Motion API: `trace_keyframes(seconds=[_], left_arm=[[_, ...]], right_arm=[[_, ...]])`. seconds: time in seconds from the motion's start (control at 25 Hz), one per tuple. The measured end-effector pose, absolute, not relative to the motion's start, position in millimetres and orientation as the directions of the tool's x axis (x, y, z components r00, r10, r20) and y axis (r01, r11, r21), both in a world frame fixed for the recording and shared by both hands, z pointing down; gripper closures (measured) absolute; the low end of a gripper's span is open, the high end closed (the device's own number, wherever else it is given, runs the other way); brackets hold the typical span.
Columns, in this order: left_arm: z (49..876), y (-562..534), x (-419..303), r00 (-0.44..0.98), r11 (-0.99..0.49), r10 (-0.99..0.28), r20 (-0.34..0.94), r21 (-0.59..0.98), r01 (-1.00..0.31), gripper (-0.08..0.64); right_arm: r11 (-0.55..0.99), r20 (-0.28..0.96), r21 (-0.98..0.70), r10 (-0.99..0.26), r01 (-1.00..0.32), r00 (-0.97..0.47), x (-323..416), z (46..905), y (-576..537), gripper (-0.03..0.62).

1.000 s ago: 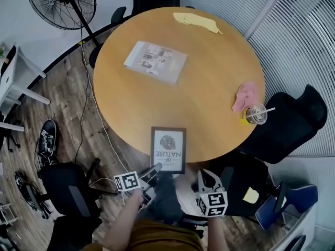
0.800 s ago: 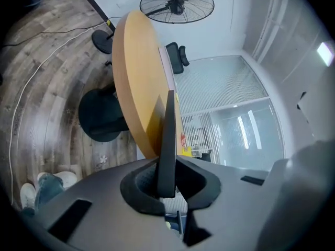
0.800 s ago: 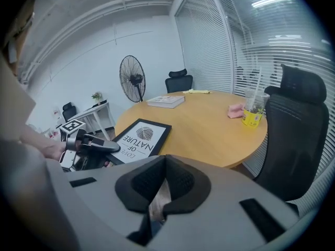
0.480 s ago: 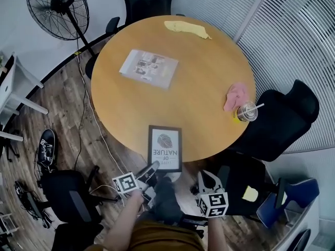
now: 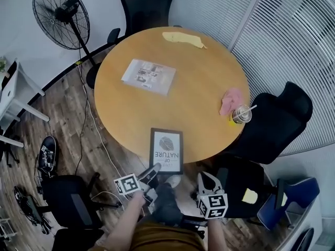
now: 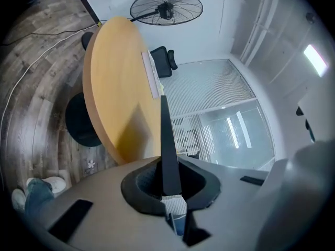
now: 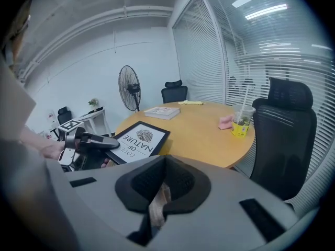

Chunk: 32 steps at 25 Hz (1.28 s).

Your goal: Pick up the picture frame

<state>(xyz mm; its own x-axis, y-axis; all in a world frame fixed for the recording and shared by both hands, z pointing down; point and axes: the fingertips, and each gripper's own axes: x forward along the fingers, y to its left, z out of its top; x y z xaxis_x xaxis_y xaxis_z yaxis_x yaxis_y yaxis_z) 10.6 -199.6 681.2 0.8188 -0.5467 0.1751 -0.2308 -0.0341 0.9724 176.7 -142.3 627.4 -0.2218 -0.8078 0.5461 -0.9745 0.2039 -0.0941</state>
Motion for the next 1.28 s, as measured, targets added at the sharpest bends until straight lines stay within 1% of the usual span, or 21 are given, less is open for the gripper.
trace_keyframes(seconds=[0.12, 0.28, 0.36, 0.4, 0.44, 0.52, 0.56, 0.68, 0.76, 0.8, 0.92, 0.96, 1.04, 1.16, 1.2, 1.28], left_arm=[[683.6, -195.1, 4.5, 0.808, -0.063, -0.539, 0.236, 0.946, -0.319, 0.509], [669.0, -192.2, 5.9, 0.816, -0.080, -0.545, 0.192, 0.957, -0.279, 0.509], [664.4, -188.5, 1.1, 0.813, -0.100, -0.543, 0.213, 0.944, -0.314, 0.509], [659.6, -186.0, 0.5, 0.814, -0.108, -0.545, 0.204, 0.945, -0.309, 0.509], [651.6, -183.7, 2.5, 0.819, -0.110, -0.550, 0.166, 0.957, -0.268, 0.509], [631.1, -180.3, 9.0, 0.823, -0.104, -0.565, 0.057, 0.985, -0.140, 0.509], [625.1, -179.1, 8.7, 0.822, -0.106, -0.568, 0.040, 0.987, -0.121, 0.509], [625.7, -174.9, -5.3, 0.818, -0.154, -0.563, 0.120, 0.957, -0.246, 0.509], [623.3, -171.0, -12.0, 0.812, -0.170, -0.564, 0.152, 0.940, -0.294, 0.509], [619.2, -169.0, -12.6, 0.812, -0.173, -0.566, 0.143, 0.942, -0.286, 0.509], [598.3, -163.2, -8.7, 0.816, -0.165, -0.575, 0.062, 0.968, -0.190, 0.509], [593.7, -161.3, -9.3, 0.814, -0.165, -0.578, 0.059, 0.968, -0.187, 0.509], [591.8, -158.1, -13.2, 0.811, -0.185, -0.579, 0.085, 0.955, -0.232, 0.509], [585.7, -153.6, -18.4, 0.808, -0.202, -0.581, 0.098, 0.944, -0.260, 0.509], [579.4, -152.2, -17.1, 0.812, -0.209, -0.580, 0.071, 0.950, -0.233, 0.509], [563.0, -148.7, -10.1, 0.819, -0.221, -0.574, -0.018, 0.966, -0.133, 0.509]], right_arm=[[0.206, 0.534, -0.089, -0.816, -0.974, -0.221, 176.2, 622.3, -138.5, 0.579], [0.206, 0.513, -0.080, -0.831, -0.975, -0.217, 172.6, 613.4, -135.1, 0.580], [0.204, 0.503, -0.076, -0.837, -0.976, -0.214, 170.8, 608.2, -131.3, 0.580], [0.203, 0.498, -0.073, -0.841, -0.976, -0.212, 170.1, 605.3, -128.7, 0.578], [0.201, 0.493, -0.072, -0.844, -0.977, -0.210, 169.3, 602.2, -126.2, 0.580], [0.197, 0.480, -0.073, -0.853, -0.978, -0.207, 166.8, 596.3, -122.5, 0.580], [0.196, 0.472, -0.072, -0.857, -0.978, -0.206, 165.3, 593.4, -121.4, 0.580], [0.193, 0.448, -0.069, -0.870, -0.979, -0.203, 161.2, 584.9, -117.3, 0.580], [0.188, 0.432, -0.071, -0.879, -0.980, -0.200, 158.3, 579.2, -113.9, 0.580], [0.185, 0.426, -0.072, -0.883, -0.980, -0.198, 156.8, 576.8, -112.2, 0.579], [0.188, 0.408, -0.072, -0.891, -0.979, -0.201, 151.5, 570.0, -107.4, 0.580], [0.191, 0.402, -0.070, -0.893, -0.979, -0.203, 150.2, 567.3, -105.7, 0.580], [0.195, 0.390, -0.063, -0.898, -0.979, -0.204, 149.0, 561.9, -101.9, 0.580], [0.193, 0.374, -0.058, -0.906, -0.979, -0.201, 145.9, 555.6, -98.3, 0.580], [0.192, 0.368, -0.057, -0.908, -0.980, -0.199, 144.9, 553.8, -97.3, 0.580], [0.191, 0.358, -0.055, -0.912, -0.980, -0.198, 143.1, 550.6, -95.2, 0.580]])
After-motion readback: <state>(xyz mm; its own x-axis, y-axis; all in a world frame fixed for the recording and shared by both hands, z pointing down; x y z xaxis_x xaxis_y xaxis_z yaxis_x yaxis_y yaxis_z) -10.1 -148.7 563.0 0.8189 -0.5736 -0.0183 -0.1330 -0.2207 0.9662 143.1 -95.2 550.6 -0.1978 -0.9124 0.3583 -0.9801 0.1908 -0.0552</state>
